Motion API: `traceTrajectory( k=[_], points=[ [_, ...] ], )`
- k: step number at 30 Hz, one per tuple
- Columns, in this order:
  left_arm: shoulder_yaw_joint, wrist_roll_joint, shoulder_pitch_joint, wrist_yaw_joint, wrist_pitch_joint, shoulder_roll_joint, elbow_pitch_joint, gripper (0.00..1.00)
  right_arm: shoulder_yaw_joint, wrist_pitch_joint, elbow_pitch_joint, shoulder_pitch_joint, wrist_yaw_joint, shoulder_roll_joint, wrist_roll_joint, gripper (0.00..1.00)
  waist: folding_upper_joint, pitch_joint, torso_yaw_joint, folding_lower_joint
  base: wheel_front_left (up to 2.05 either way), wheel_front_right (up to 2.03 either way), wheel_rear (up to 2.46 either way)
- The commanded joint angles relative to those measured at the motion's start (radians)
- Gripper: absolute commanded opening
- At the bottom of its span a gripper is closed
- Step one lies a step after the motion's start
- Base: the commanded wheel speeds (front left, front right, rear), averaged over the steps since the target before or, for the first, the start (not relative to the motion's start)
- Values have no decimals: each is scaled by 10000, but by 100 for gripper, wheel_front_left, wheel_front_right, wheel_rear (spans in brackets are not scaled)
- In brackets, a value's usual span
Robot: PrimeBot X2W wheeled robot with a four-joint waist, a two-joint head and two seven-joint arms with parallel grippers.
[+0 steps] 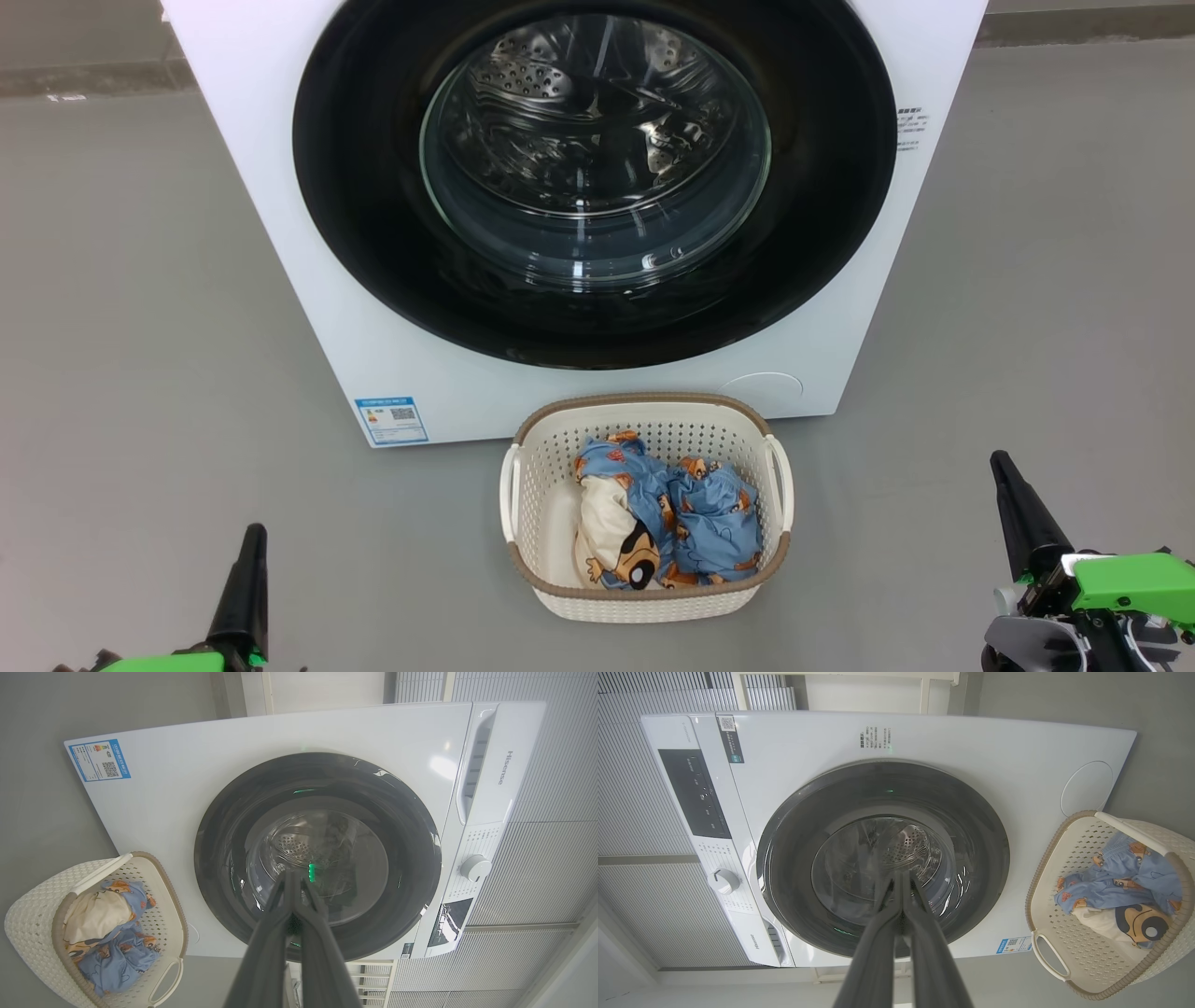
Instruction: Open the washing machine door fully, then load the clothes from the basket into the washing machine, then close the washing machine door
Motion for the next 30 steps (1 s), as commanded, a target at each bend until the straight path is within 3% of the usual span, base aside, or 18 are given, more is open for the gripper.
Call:
traceTrajectory(
  k=[1, 19, 20, 30],
  points=[
    [346, 124, -427, -67, 49, 96, -260, 0, 184, 55, -284, -436, 4, -92, -75, 0, 0, 0, 0, -1, 0, 0, 0],
    [360, 136, -428, -67, 60, 86, -259, 0, 175, 63, -283, -437, 4, -86, -83, 0, 0, 0, 0, -1, 0, 0, 0],
    [23, 2, -1, 0, 13, -2, 0, 100, -6, 2, 0, -1, 0, 2, 0, 100, 0, 0, 0, 0, 0, 0, 0],
    [-96, 114, 244, 12, -139, -92, 219, 100, 80, -111, 347, 242, 2, 144, -42, 100, 0, -1, 8, 16, 0, 0, 0]
  ],
)
